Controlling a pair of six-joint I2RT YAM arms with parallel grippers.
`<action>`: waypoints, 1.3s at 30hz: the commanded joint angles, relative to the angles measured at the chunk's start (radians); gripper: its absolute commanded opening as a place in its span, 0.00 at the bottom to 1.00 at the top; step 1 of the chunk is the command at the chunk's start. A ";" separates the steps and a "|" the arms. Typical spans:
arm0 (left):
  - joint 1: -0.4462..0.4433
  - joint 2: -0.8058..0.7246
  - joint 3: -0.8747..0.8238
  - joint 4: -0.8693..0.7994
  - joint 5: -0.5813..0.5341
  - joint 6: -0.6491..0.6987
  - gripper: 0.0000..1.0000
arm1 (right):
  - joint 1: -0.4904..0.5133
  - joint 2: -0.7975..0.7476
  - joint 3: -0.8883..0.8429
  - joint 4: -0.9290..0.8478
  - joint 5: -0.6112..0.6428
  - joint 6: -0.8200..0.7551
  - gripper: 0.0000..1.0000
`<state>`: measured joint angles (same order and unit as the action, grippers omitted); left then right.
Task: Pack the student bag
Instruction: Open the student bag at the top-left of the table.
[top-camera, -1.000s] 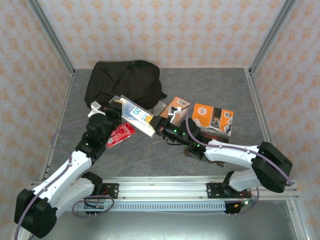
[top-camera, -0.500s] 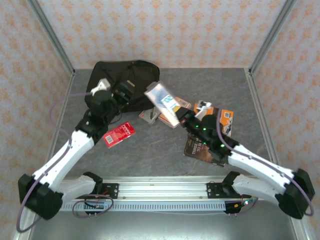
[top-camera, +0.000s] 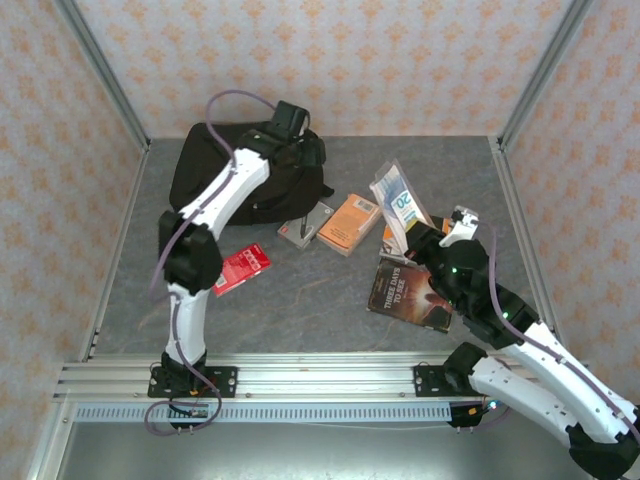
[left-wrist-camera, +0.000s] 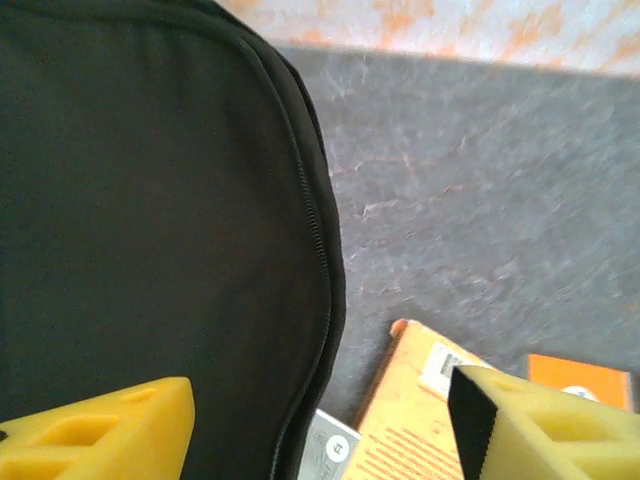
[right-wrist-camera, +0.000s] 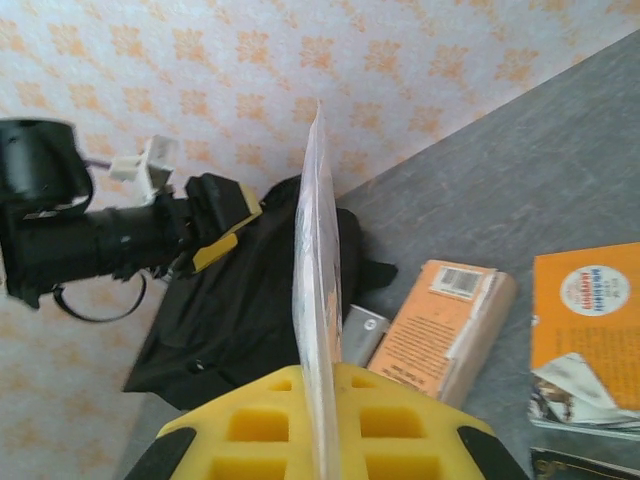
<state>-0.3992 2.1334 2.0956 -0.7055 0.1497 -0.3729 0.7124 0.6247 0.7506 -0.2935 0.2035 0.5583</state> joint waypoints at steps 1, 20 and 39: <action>-0.030 0.094 0.164 -0.150 -0.012 0.108 0.67 | -0.004 -0.010 0.031 -0.056 0.034 -0.080 0.00; 0.001 0.210 0.274 -0.136 -0.102 0.089 0.09 | -0.005 0.014 -0.002 -0.010 -0.022 -0.103 0.00; 0.026 -0.126 0.230 -0.242 -0.135 0.142 0.00 | -0.020 0.259 0.142 0.099 -0.208 -0.124 0.00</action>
<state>-0.3786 2.1616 2.3352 -0.8894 0.0746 -0.2741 0.7055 0.8333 0.8165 -0.2844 0.0757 0.4515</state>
